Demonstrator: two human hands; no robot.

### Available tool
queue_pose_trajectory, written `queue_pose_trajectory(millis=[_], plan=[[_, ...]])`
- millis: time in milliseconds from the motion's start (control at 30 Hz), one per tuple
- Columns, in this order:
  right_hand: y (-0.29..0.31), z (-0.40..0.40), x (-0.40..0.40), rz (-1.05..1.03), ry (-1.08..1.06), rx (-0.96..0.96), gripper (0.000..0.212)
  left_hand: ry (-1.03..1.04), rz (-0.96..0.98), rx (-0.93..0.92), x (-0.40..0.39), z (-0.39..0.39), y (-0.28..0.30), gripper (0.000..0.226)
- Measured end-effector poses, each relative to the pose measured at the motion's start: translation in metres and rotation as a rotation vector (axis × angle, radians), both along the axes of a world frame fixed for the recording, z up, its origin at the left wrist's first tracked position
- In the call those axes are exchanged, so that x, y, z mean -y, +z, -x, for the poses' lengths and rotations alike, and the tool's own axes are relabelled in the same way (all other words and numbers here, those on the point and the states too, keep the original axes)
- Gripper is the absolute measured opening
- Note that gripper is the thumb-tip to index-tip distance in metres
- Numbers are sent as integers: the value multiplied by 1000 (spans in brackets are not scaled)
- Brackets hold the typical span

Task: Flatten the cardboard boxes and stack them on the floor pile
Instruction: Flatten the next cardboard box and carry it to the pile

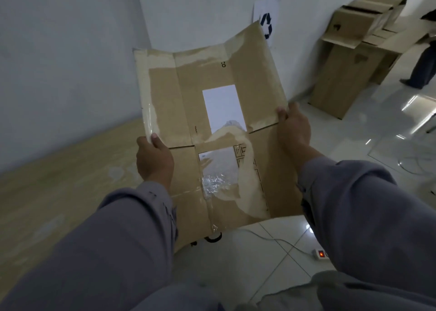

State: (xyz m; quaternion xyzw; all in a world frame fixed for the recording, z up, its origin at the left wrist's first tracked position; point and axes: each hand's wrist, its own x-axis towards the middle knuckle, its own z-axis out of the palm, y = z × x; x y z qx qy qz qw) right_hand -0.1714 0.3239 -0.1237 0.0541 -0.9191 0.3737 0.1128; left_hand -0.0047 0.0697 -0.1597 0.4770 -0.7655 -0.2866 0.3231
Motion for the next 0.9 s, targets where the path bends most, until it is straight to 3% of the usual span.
queue_pose_trajectory(millis=[567,900], plan=[[-12,187,-43,63,-208,27,21,-198,-8,-14,-24,244,-9,43],[-6,260,-70,25,-231,18,17,-255,-53,-28,-44,324,-10,42]])
